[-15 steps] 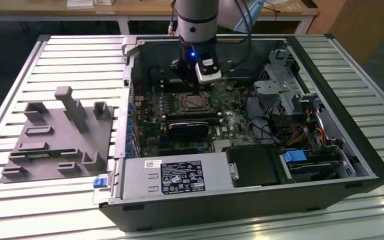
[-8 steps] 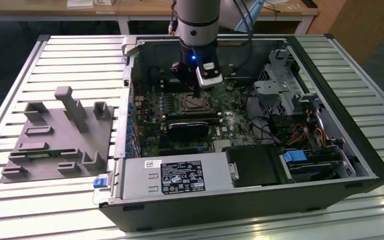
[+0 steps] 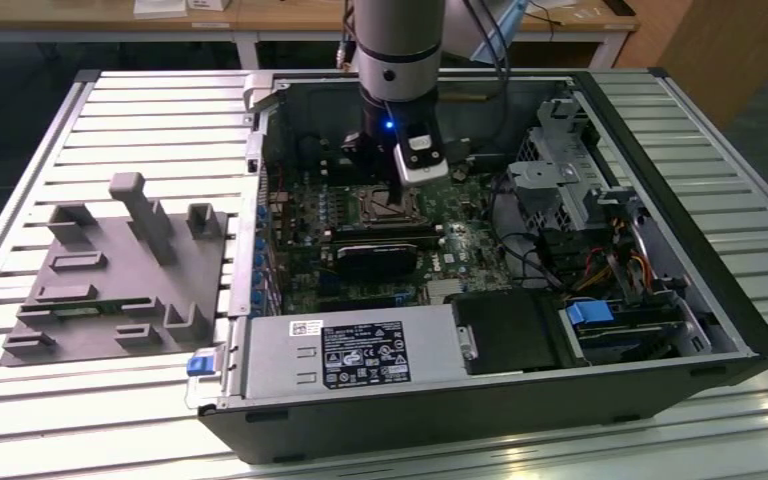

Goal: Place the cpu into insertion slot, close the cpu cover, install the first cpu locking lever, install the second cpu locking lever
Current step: 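Install the second cpu locking lever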

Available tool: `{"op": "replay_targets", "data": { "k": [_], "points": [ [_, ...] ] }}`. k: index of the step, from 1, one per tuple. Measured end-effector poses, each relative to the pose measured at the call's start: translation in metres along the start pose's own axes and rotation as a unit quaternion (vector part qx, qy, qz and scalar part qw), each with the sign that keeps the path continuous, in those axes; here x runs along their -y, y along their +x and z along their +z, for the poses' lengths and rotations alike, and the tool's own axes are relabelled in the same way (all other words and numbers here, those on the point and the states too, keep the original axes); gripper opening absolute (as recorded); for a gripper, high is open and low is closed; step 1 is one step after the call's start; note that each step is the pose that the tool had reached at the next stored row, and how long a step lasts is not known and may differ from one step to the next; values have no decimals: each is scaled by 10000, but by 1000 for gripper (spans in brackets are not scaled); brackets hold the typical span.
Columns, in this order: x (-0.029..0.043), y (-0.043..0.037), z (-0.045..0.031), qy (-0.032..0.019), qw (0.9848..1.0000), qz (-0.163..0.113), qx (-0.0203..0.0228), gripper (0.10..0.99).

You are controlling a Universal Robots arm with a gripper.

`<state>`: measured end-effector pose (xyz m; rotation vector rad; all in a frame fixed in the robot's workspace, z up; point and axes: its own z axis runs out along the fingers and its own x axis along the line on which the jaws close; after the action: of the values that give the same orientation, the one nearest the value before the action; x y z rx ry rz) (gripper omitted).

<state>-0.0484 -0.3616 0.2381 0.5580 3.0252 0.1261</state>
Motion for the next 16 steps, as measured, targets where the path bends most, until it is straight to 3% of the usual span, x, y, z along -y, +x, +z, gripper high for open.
{"op": "replay_targets", "data": {
  "k": [9, 16],
  "points": [
    [113, -43, -9, 0, 10000, -18, -1, 106],
    [115, -42, 6, -10, 9987, -506, -43, 106]
  ]
}}
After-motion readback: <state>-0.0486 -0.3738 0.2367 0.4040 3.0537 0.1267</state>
